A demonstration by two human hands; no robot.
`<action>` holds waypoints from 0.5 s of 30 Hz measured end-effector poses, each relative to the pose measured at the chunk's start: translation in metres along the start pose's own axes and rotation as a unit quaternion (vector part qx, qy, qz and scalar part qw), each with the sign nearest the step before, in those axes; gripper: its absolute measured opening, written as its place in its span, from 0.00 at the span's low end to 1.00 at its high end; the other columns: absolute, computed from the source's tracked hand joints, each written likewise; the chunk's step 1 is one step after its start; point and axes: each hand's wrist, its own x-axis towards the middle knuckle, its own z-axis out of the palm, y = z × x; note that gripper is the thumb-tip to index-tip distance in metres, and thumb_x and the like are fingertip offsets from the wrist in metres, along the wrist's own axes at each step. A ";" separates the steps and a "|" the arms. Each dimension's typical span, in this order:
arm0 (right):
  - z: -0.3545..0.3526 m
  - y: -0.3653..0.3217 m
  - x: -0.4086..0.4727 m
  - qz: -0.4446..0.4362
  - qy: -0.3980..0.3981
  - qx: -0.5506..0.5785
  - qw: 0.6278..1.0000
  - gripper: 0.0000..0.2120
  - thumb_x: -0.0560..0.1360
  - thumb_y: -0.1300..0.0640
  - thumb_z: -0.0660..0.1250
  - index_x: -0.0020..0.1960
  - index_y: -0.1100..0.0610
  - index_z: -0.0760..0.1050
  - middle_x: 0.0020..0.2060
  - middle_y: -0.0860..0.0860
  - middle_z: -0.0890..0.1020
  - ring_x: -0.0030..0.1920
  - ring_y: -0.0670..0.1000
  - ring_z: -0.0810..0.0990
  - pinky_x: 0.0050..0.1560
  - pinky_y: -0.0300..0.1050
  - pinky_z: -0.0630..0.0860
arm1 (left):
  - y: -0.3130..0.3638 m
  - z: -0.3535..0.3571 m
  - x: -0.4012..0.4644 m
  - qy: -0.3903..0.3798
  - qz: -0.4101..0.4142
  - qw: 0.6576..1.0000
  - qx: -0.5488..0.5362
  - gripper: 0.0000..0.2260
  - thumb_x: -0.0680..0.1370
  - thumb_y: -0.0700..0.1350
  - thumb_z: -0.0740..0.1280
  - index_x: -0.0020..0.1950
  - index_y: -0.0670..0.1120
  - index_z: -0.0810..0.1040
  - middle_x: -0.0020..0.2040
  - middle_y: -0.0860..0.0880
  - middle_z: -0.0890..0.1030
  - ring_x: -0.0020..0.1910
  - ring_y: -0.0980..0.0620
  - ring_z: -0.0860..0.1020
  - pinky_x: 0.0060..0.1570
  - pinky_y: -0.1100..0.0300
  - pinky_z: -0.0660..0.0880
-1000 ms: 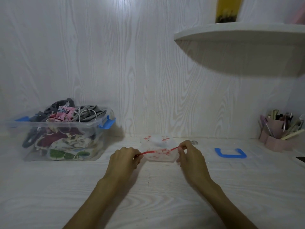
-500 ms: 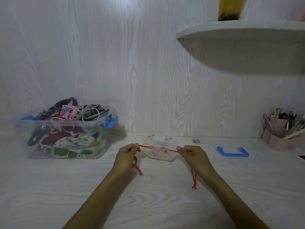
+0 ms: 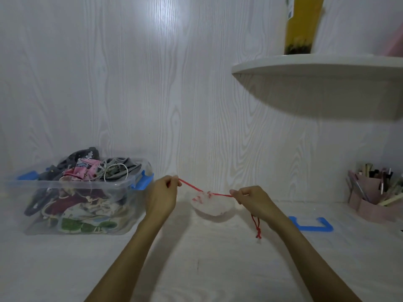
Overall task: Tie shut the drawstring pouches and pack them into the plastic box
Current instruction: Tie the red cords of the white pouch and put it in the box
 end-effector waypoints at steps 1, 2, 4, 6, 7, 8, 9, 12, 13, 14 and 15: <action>-0.005 -0.009 0.005 -0.004 -0.013 0.003 1.000 0.21 0.78 0.47 0.62 0.30 0.57 0.67 0.19 0.43 0.66 0.23 0.43 0.64 0.31 0.36 0.62 | 0.006 0.000 0.006 -0.007 0.024 0.999 0.027 0.13 0.82 0.49 0.57 0.42 0.49 0.78 0.26 0.51 0.70 0.26 0.54 0.68 0.30 0.60 0.66; -0.010 -0.018 0.007 -0.006 -0.029 -0.004 1.000 0.20 0.77 0.46 0.62 0.32 0.57 0.70 0.21 0.42 0.69 0.24 0.41 0.67 0.32 0.35 0.64 | 0.012 -0.002 0.010 -0.022 0.049 0.997 0.063 0.13 0.81 0.50 0.58 0.41 0.51 0.78 0.27 0.52 0.71 0.26 0.54 0.68 0.30 0.60 0.66; -0.013 -0.030 0.013 -0.006 -0.050 -0.037 0.998 0.17 0.74 0.41 0.64 0.42 0.56 0.74 0.37 0.45 0.75 0.39 0.42 0.74 0.43 0.38 0.68 | 0.022 -0.008 0.014 -0.060 0.100 0.984 0.131 0.14 0.81 0.52 0.58 0.41 0.52 0.79 0.29 0.51 0.75 0.27 0.55 0.71 0.31 0.59 0.67; -0.010 -0.037 0.017 -0.002 -0.066 -0.088 0.994 0.23 0.69 0.38 0.69 0.55 0.53 0.72 0.50 0.48 0.72 0.51 0.47 0.74 0.50 0.41 0.68 | 0.030 -0.012 0.016 -0.111 0.152 0.966 0.176 0.13 0.81 0.52 0.57 0.41 0.52 0.78 0.34 0.51 0.77 0.29 0.56 0.72 0.33 0.61 0.68; -0.006 -0.039 0.018 -0.014 -0.085 -0.099 0.991 0.27 0.68 0.38 0.70 0.60 0.51 0.70 0.53 0.49 0.73 0.54 0.48 0.74 0.51 0.41 0.69 | 0.034 -0.014 0.015 -0.142 0.172 0.956 0.192 0.13 0.81 0.51 0.57 0.42 0.52 0.77 0.37 0.52 0.77 0.31 0.57 0.72 0.33 0.63 0.68; -0.001 -0.041 0.018 -0.035 -0.109 -0.096 0.989 0.30 0.67 0.39 0.72 0.64 0.49 0.69 0.56 0.48 0.75 0.55 0.46 0.75 0.52 0.40 0.71 | 0.036 -0.014 0.015 -0.172 0.189 0.944 0.208 0.12 0.82 0.51 0.56 0.44 0.51 0.77 0.39 0.54 0.76 0.34 0.58 0.71 0.34 0.65 0.67; 0.003 -0.042 0.017 -0.066 -0.137 -0.086 0.985 0.29 0.68 0.41 0.72 0.66 0.48 0.69 0.54 0.44 0.79 0.51 0.41 0.77 0.52 0.36 0.72 | 0.038 -0.014 0.015 -0.199 0.204 0.931 0.227 0.12 0.82 0.51 0.56 0.46 0.51 0.77 0.42 0.55 0.74 0.39 0.58 0.71 0.37 0.65 0.66; 0.016 -0.044 0.018 -0.127 -0.176 -0.055 0.975 0.16 0.73 0.48 0.69 0.59 0.51 0.78 0.24 0.32 0.76 0.27 0.31 0.73 0.33 0.24 0.67 | 0.037 -0.011 0.017 -0.241 0.225 0.908 0.260 0.12 0.82 0.51 0.54 0.52 0.52 0.77 0.50 0.54 0.73 0.50 0.57 0.68 0.49 0.63 0.66; 0.020 -0.042 0.019 -0.133 -0.156 -0.039 0.978 0.13 0.74 0.49 0.69 0.56 0.53 0.81 0.23 0.34 0.76 0.26 0.32 0.73 0.34 0.25 0.66 | 0.036 -0.010 0.017 -0.245 0.224 0.907 0.258 0.12 0.82 0.52 0.54 0.53 0.53 0.77 0.51 0.54 0.73 0.52 0.57 0.68 0.51 0.62 0.66; 0.022 -0.042 0.020 -0.136 -0.126 -0.021 0.982 0.12 0.74 0.49 0.69 0.53 0.53 0.82 0.28 0.35 0.79 0.30 0.33 0.75 0.38 0.27 0.68 | 0.034 -0.010 0.017 -0.243 0.219 0.911 0.253 0.12 0.82 0.53 0.55 0.53 0.53 0.76 0.52 0.55 0.74 0.53 0.57 0.68 0.51 0.62 0.67; 0.023 -0.038 0.021 -0.127 -0.101 -0.009 0.987 0.11 0.74 0.48 0.69 0.52 0.52 0.83 0.36 0.38 0.82 0.36 0.34 0.77 0.42 0.30 0.70 | 0.032 -0.009 0.017 -0.230 0.213 0.917 0.248 0.10 0.81 0.53 0.56 0.55 0.54 0.76 0.52 0.55 0.73 0.53 0.57 0.68 0.51 0.62 0.67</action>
